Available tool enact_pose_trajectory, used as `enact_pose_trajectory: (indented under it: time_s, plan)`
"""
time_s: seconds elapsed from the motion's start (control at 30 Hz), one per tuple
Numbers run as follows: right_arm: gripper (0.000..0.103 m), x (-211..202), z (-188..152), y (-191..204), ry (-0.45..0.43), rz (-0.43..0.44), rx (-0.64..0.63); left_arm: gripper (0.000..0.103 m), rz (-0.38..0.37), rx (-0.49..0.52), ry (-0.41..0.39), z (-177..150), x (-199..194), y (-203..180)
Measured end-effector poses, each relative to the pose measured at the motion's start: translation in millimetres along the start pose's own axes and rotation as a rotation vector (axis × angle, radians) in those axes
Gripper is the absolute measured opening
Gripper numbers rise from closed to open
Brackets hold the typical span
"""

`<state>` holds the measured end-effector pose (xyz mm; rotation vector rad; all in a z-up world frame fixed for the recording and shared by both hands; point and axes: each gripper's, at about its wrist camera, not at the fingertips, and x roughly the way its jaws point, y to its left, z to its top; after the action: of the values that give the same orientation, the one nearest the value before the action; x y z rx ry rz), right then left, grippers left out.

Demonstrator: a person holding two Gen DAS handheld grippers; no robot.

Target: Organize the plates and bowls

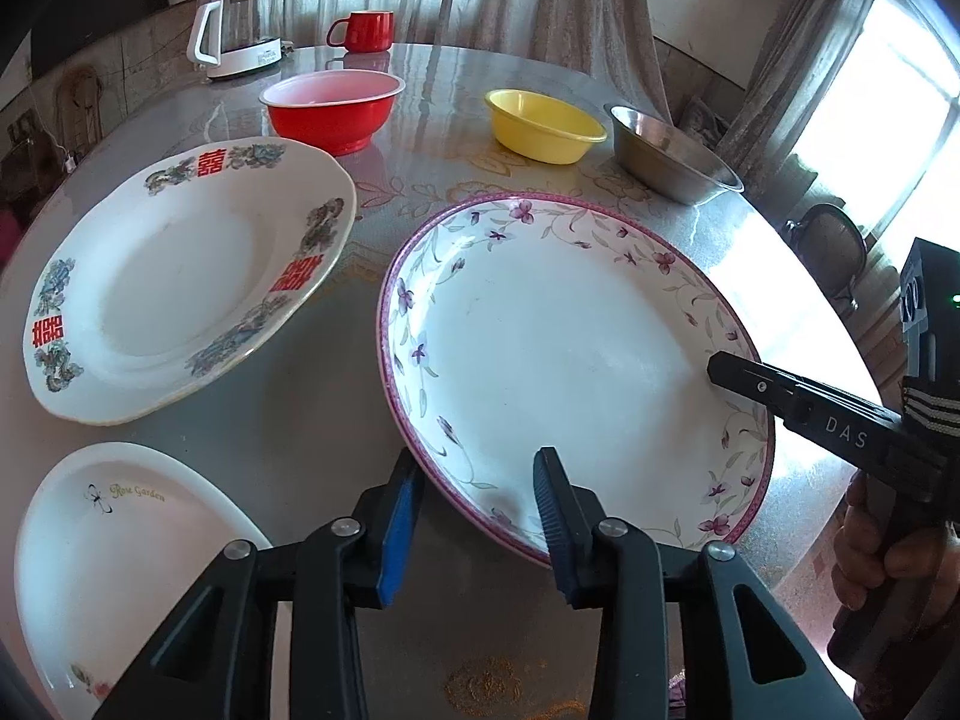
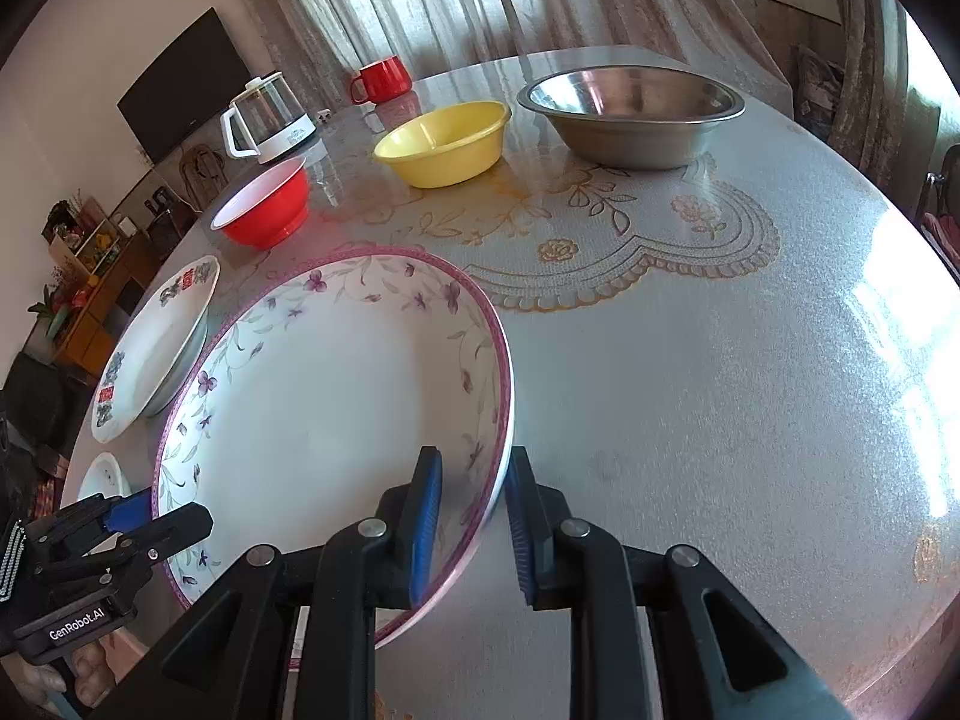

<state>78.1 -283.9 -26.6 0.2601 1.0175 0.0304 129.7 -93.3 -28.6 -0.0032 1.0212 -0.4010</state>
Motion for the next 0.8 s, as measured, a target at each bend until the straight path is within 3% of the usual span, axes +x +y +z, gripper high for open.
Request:
enact_pose_trajectory:
  time_s: [0.1, 0.27, 0.8]
  plan:
    - [0.017, 0.4, -2.0, 4.3, -0.012, -0.028, -0.038, 0.029, -0.008, -0.001, -0.011, -0.6, -2.4, 2.8]
    - [0.016, -2.9, -7.8, 1.6, 0.011, 0.006, -0.052, 0.029, -0.012, 0.008, -0.002, -3.3, -4.9, 3.6]
    - [0.016, -1.5, -8.2, 9.4, -0.019, -0.032, -0.063, 0.025, 0.049, -0.013, -0.006, 4.9, 3.9, 3.6]
